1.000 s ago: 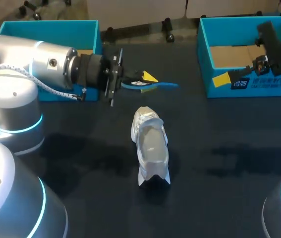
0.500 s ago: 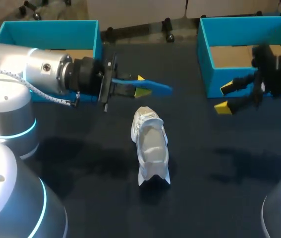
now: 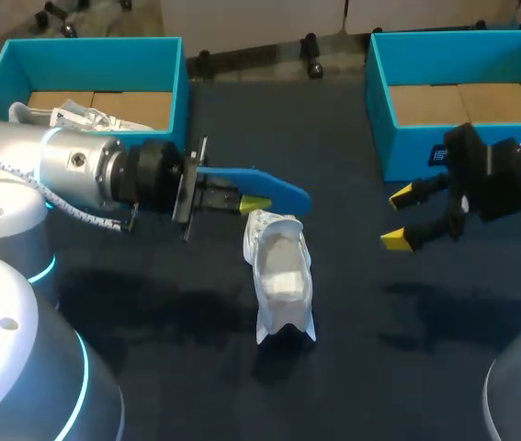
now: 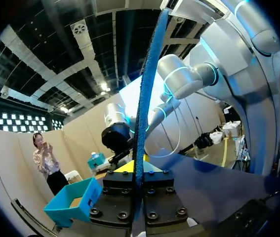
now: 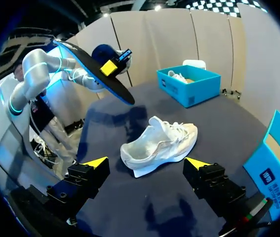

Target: Take the shoe out of the shoebox, open the shoe tongue, remove and reinsert the insole, then place the shoe into the shoebox

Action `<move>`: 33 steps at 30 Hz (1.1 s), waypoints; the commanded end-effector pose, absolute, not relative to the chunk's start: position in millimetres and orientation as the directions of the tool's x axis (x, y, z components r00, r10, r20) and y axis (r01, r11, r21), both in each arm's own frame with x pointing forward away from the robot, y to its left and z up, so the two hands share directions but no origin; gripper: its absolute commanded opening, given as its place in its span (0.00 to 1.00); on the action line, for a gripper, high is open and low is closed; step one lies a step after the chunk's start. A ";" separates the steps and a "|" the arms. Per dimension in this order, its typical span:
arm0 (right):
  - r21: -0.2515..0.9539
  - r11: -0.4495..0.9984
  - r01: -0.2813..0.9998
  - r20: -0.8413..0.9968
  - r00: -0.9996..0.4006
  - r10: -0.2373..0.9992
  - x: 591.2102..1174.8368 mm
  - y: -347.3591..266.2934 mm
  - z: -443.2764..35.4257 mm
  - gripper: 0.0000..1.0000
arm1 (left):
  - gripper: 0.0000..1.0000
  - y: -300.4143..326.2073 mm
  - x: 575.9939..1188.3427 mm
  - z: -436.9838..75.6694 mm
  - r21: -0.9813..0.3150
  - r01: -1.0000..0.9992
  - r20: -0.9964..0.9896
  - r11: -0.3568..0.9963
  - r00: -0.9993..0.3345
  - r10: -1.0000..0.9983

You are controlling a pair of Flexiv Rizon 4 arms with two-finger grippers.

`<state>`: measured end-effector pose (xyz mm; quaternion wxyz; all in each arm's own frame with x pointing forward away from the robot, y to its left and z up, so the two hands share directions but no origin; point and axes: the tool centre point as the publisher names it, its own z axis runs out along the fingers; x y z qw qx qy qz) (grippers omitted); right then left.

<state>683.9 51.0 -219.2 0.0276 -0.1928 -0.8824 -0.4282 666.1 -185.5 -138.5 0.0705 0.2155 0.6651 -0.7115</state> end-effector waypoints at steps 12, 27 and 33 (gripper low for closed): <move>0.723 0.619 0.307 0.205 -0.951 0.232 679.9 75.6 -248.3 1.00 | 0.00 -191.4 644.9 -149.1 -0.939 0.325 -0.338 -0.109 -0.931 0.141; 0.688 0.657 0.307 0.191 -0.951 0.245 681.4 77.5 -272.5 1.00 | 0.00 -195.4 639.8 -174.0 -0.943 0.319 -0.329 -0.097 -0.936 0.121; 0.624 0.757 0.192 0.037 -0.975 0.217 686.5 79.7 -290.3 1.00 | 0.00 -192.0 638.3 -187.9 -0.952 0.290 -0.299 -0.096 -0.949 0.097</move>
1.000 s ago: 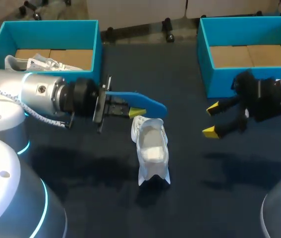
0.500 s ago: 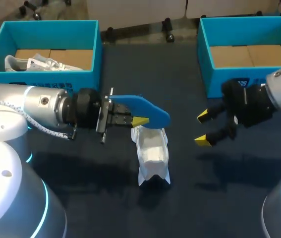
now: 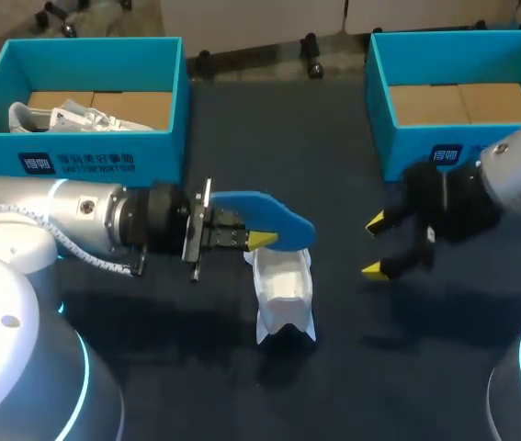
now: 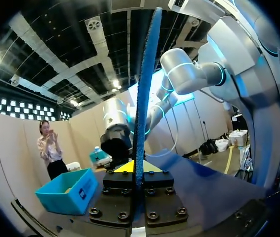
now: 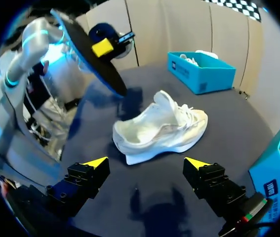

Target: Take the shoe out of the shoebox, open the shoe tongue, remove and reinsert the insole, then place the shoe into the shoebox

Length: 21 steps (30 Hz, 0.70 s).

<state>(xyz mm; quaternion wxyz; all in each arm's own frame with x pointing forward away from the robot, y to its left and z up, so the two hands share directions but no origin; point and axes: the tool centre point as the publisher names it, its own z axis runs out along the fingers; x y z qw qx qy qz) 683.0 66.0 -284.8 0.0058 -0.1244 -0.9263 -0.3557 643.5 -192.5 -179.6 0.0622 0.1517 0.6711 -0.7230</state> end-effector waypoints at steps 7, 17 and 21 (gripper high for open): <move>0.588 0.805 0.076 -0.039 -0.992 0.122 701.3 88.9 -297.6 1.00 | 0.00 -194.5 634.3 -191.7 -0.956 0.276 -0.284 -0.100 -0.955 0.085; 0.616 0.787 0.037 -0.043 -0.996 0.081 716.4 100.9 -308.5 1.00 | 0.00 -199.2 633.0 -201.1 -0.963 0.252 -0.258 -0.091 -0.964 0.056; 0.624 0.781 0.019 -0.038 -0.998 0.054 718.4 107.3 -312.7 1.00 | 0.00 -201.1 632.3 -206.9 -0.967 0.241 -0.246 -0.085 -0.968 0.052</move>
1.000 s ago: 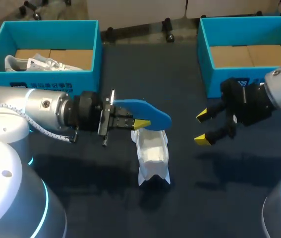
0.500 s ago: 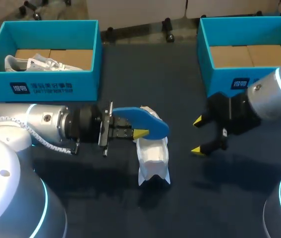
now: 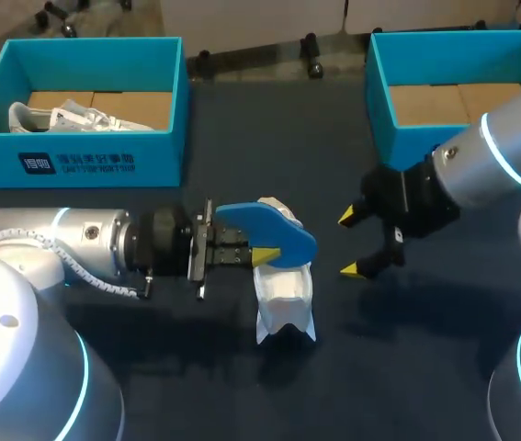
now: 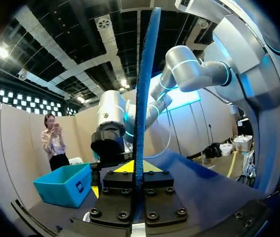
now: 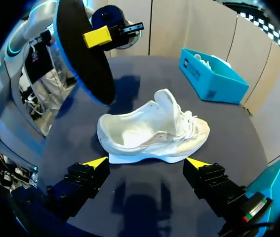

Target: Take the shoe out of the shoebox, open the shoe tongue, remove and reinsert the insole, then place the shoe into the shoebox

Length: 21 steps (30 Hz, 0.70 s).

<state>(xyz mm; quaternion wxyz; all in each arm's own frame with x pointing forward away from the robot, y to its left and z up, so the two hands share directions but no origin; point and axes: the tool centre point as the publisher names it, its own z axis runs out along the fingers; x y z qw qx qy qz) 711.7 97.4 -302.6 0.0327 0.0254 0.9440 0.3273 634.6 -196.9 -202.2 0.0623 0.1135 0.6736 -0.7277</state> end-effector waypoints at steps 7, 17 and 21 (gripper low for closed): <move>0.623 0.782 -0.006 -0.030 -0.999 0.015 717.9 113.6 -318.2 1.00 | 0.00 -202.3 632.6 -210.9 -0.968 0.238 -0.242 -0.080 -0.970 0.038; 0.630 0.776 0.015 -0.026 -0.999 0.041 716.7 110.6 -320.4 1.00 | 0.00 -189.8 637.2 -219.0 -0.967 0.250 -0.251 -0.055 -0.968 0.012; 0.630 0.776 0.015 -0.026 -0.999 0.041 716.7 110.6 -320.4 1.00 | 0.00 -187.9 640.5 -228.5 -0.963 0.270 -0.270 -0.028 -0.962 0.027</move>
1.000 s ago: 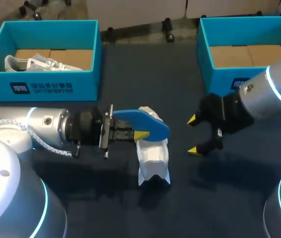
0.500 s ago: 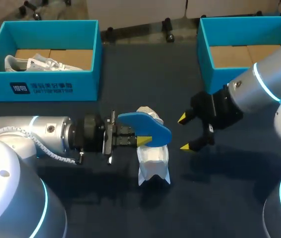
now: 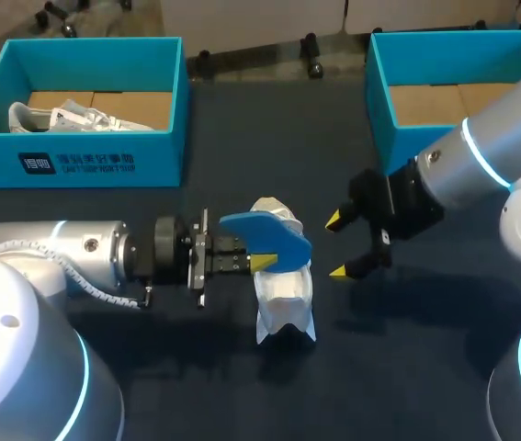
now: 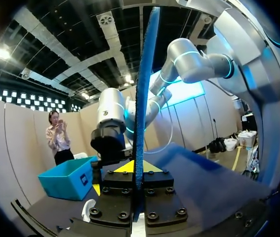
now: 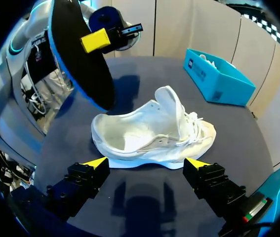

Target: Take the shoe out of the shoebox, open the shoe tongue, remove and reinsert the insole, then place the shoe into the shoebox

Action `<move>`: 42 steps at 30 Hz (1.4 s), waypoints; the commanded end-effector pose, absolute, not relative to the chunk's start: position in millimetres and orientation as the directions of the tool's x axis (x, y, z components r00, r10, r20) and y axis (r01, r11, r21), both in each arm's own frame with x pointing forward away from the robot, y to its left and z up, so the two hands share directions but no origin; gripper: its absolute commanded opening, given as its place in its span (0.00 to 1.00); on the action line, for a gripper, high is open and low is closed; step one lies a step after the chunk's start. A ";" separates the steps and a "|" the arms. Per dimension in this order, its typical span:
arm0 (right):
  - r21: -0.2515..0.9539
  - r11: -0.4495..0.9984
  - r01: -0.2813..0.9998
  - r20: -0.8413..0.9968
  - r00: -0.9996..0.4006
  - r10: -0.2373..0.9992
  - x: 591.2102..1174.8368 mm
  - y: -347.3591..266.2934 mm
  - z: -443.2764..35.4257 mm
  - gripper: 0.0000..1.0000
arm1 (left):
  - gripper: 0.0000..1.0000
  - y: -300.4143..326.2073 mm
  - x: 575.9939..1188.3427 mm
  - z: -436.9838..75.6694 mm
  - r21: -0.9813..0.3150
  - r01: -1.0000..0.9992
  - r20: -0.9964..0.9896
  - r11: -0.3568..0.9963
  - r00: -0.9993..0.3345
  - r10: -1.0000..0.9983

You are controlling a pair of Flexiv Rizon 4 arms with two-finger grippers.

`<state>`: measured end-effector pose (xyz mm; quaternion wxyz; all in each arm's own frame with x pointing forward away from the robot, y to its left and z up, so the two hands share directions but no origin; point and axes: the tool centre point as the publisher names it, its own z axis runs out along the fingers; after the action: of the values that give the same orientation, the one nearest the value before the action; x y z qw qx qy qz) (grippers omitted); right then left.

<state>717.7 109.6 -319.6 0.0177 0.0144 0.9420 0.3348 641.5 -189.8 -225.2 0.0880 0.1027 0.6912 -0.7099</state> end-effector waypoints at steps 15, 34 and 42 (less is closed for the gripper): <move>0.630 0.776 0.015 -0.026 -0.999 0.041 716.7 110.6 -320.4 1.00 | 0.00 -191.4 653.6 -262.4 -0.961 0.275 -0.274 0.006 -0.959 0.075; 0.630 0.776 0.015 -0.026 -0.999 0.041 716.7 110.6 -320.4 1.00 | 0.00 -201.4 673.4 -285.4 -0.936 0.350 -0.351 -0.027 -0.934 0.074; 0.630 0.776 0.015 -0.026 -0.999 0.041 716.7 110.6 -320.4 1.00 | 0.00 -206.2 675.7 -294.0 -0.923 0.383 -0.385 -0.034 -0.921 0.057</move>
<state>717.5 109.6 -319.5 0.0180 0.0143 0.9422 0.3343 675.9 -201.0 -289.9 0.1146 0.1612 0.6857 -0.7005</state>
